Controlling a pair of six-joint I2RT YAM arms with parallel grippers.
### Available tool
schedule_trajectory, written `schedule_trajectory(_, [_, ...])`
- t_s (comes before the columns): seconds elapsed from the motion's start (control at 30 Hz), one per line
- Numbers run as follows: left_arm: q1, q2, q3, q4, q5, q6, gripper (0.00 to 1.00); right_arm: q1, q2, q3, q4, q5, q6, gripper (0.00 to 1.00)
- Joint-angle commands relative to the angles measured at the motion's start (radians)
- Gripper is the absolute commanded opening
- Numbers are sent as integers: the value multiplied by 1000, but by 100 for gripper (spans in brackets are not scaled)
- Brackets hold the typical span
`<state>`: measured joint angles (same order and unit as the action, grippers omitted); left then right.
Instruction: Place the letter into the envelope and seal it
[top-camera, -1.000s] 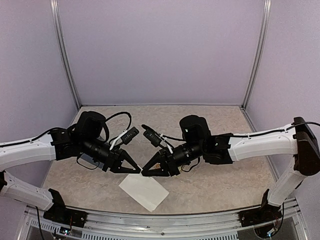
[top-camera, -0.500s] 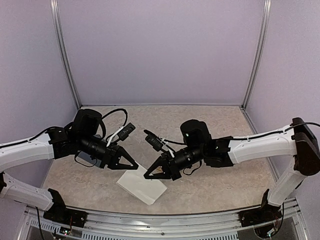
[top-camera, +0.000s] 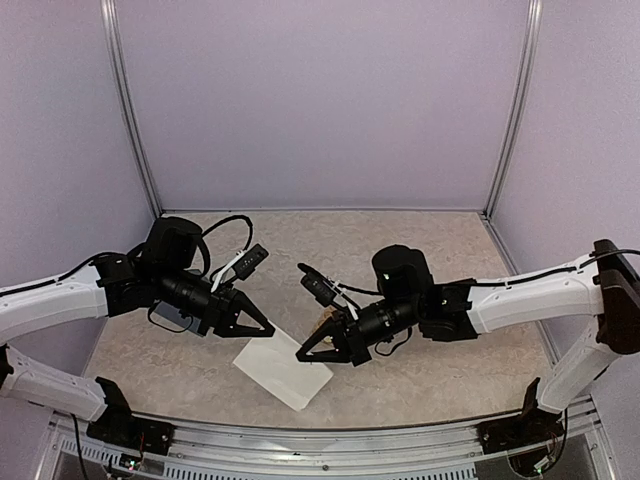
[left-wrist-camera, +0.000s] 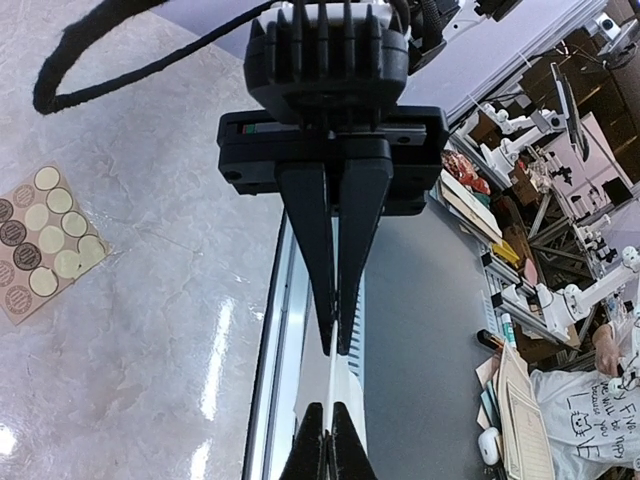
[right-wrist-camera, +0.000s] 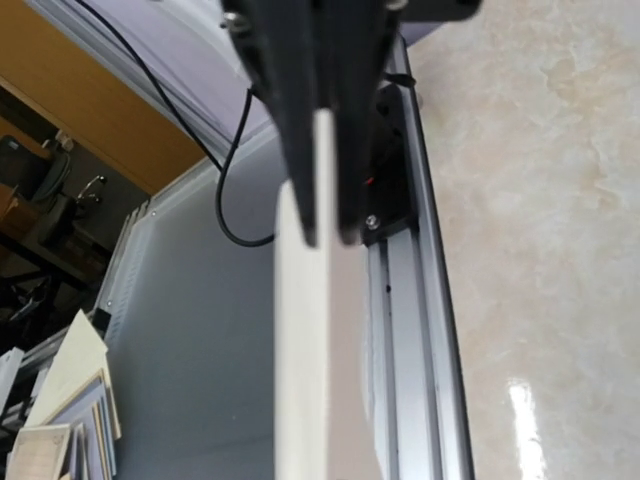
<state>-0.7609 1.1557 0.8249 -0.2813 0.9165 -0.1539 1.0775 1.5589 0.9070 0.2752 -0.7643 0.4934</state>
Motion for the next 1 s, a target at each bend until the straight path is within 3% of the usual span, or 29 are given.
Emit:
schedule_trajectory(0.0, [22,-21,-8,-34,17,30,0,-1,-59,-43,-3,-5,15,0])
schedule_trajectory(0.03, [25,-23,-8,-35,17,32,0,-2,-61,-43,-8,-6,15,0])
schedule_trajectory(0.1, [30,-25,-10,-35,18,34,0,-4,-64,-49,-14,-5,20,16])
schedule_trajectory(0.13, [32,-26,-11,-35,19,35,0,-5,-68,-56,-11,-4,26,18])
schedule_trajectory(0.2, [35,-28,-13,-35,21,36,0,-5,-74,-70,-1,-1,34,16])
schedule_trajectory(0.3, [42,-28,-15,-33,23,35,0,-7,-84,-91,11,3,46,0])
schedule_trajectory(0.47, [56,-35,-19,-32,33,34,0,-8,-109,-115,21,12,56,0])
schedule_trajectory(0.5, [59,-36,-20,-32,36,35,0,-10,-110,-116,17,10,56,2])
schedule_trajectory(0.53, [61,-36,-22,-32,37,35,0,-10,-112,-119,16,10,58,17])
schedule_trajectory(0.6, [64,-40,-23,-31,39,36,0,-10,-116,-129,24,10,66,23])
schedule_trajectory(0.77, [70,-46,-25,-24,42,30,0,-10,-122,-143,32,13,73,0])
schedule_trajectory(0.93, [72,-53,-28,-24,29,25,1,-11,-139,-138,4,36,52,0])
schedule_trajectory(0.97, [74,-53,-22,-36,7,27,13,-13,-144,-128,-35,53,35,0])
